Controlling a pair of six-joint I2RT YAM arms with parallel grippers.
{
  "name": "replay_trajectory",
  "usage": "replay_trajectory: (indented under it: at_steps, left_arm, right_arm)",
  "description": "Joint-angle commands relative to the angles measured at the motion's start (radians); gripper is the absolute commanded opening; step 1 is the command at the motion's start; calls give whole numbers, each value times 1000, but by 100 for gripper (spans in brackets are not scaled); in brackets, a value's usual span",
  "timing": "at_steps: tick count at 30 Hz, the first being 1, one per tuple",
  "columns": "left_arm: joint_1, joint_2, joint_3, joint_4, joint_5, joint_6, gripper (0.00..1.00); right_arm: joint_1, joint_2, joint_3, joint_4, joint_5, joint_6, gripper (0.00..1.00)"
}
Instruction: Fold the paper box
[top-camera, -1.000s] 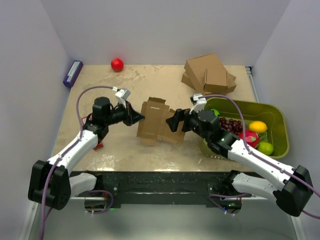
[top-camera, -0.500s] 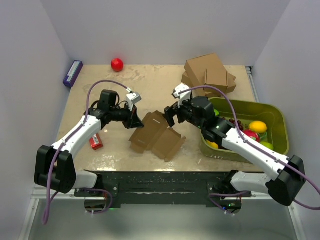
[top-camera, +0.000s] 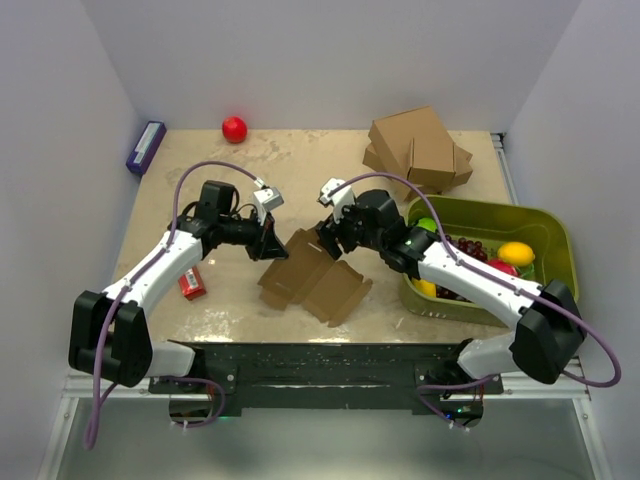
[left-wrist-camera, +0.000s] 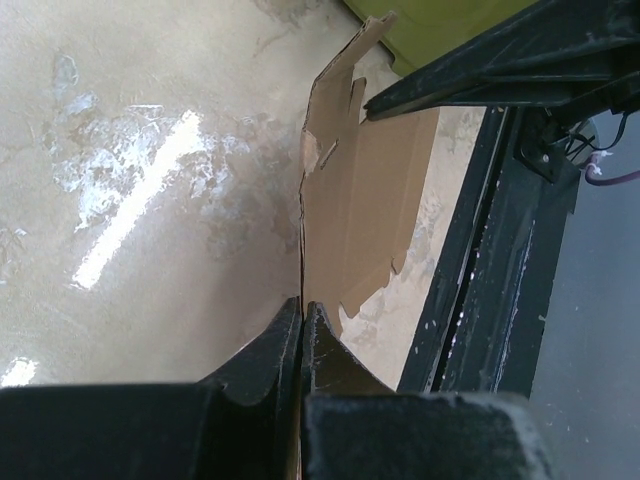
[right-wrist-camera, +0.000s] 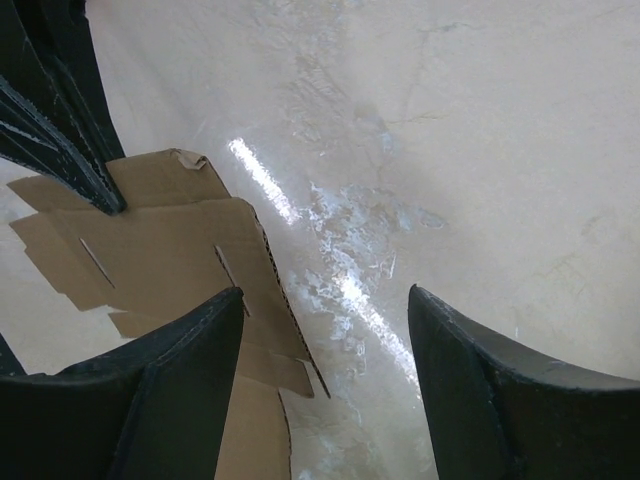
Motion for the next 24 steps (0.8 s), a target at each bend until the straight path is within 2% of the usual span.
replay_trajectory:
  at_steps: [1,3,4,6,7,8,10,11,12,13,15,18,24]
  left_arm:
    - [-1,-15,39,5,61,15,0]
    - [-2,-14,36,7,66,15,0]
    - [-2,-14,36,8,58,14,0]
    - [-2,-14,36,10,48,9,0]
    - [-2,-14,36,17,45,8,0]
    - [-1,-15,38,23,28,-8,0]
    - [3,-37,32,69,-6,-35,26]
    - [6,-52,12,97,-70,-76,40]
    - [10,-104,-7,167,-115,-106,64]
    - [27,-135,-24,203,-205,-154,72]
    - [50,-223,-68,278,-268,-196,87]
    - [110,-320,-136,352,-321,-242,99]
    - [133,-299,-186,315,-238,-250,100]
  right_arm:
    - [13,22,45,37,-40,-4,62]
    - [19,39,41,62,-53,3,57]
    - [22,45,39,65,-53,10,47]
    - [28,50,25,83,-51,16,33]
    - [30,48,16,102,-51,25,18]
    - [30,44,4,113,-47,30,12]
    - [30,23,-38,139,-34,40,1]
    - [30,12,-67,145,-31,49,0]
    - [30,0,-82,153,-22,59,0]
    - [28,-29,-99,174,-18,71,0]
    - [20,-60,-148,192,-7,88,0]
    - [-12,-128,-200,225,-13,149,0]
    - [-92,-274,-279,280,-74,217,0]
